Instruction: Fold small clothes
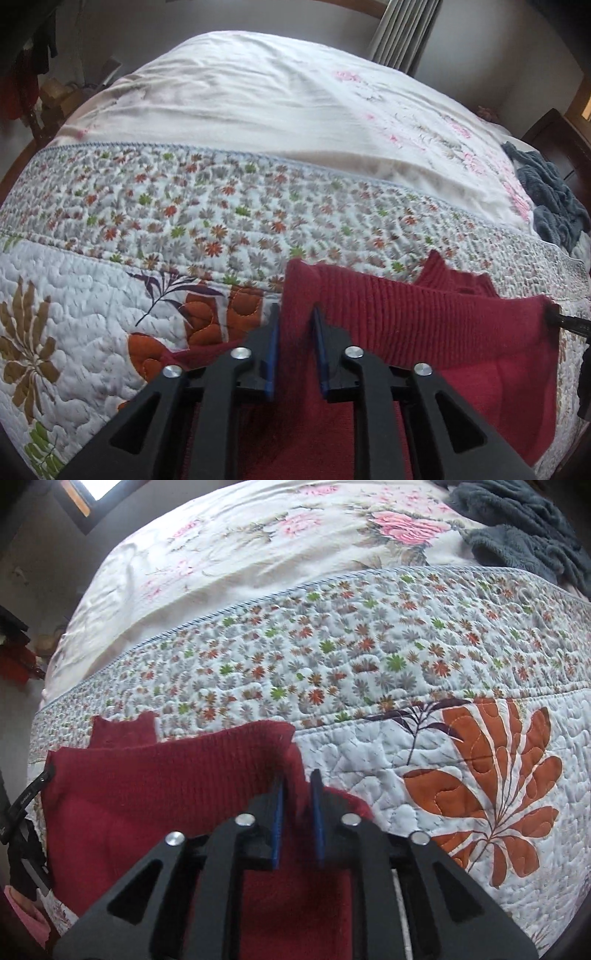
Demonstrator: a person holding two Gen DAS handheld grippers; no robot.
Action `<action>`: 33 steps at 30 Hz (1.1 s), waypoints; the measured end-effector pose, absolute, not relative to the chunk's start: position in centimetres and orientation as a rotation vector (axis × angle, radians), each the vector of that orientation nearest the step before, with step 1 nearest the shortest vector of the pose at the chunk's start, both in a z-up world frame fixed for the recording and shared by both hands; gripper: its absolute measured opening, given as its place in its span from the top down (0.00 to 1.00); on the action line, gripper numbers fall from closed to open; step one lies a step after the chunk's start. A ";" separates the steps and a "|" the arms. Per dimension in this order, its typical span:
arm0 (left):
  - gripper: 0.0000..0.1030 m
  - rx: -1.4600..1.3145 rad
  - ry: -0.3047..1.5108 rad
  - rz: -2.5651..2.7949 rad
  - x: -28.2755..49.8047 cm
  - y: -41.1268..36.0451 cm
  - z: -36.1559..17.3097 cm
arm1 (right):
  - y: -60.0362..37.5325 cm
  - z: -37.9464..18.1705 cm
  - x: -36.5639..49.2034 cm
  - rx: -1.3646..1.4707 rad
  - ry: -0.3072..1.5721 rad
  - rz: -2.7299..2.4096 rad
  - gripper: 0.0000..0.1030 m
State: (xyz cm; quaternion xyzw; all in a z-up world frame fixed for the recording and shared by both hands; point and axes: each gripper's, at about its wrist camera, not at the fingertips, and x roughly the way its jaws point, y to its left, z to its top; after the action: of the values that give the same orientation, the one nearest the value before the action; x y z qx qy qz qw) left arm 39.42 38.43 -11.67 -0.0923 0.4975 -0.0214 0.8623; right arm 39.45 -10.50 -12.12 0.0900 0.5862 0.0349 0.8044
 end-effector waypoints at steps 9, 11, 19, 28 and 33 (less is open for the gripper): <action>0.66 -0.272 1.006 -0.004 34.7 42.3 -8.8 | -14.0 -9.4 33.6 0.317 1.232 0.101 0.63; 0.63 -0.254 0.993 -0.040 32.6 41.8 -7.5 | -14.4 -8.8 31.1 0.330 1.245 0.134 0.62; 0.56 -0.248 1.056 -0.162 23.7 38.1 -6.2 | -14.0 -9.3 21.9 0.347 1.311 0.219 0.57; 0.54 -0.193 1.145 -0.179 20.9 34.9 -9.7 | -13.1 -12.2 18.7 0.420 1.405 0.251 0.85; 0.54 -0.192 1.181 -0.166 20.7 34.8 -11.0 | -14.2 -10.2 18.3 0.487 1.355 0.272 0.92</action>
State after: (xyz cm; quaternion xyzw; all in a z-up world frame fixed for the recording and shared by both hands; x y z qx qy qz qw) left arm 20.65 34.77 -10.96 -0.0903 0.5554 -0.0783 0.8230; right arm 18.31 -14.16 -10.22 0.2225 0.6184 0.1240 0.7434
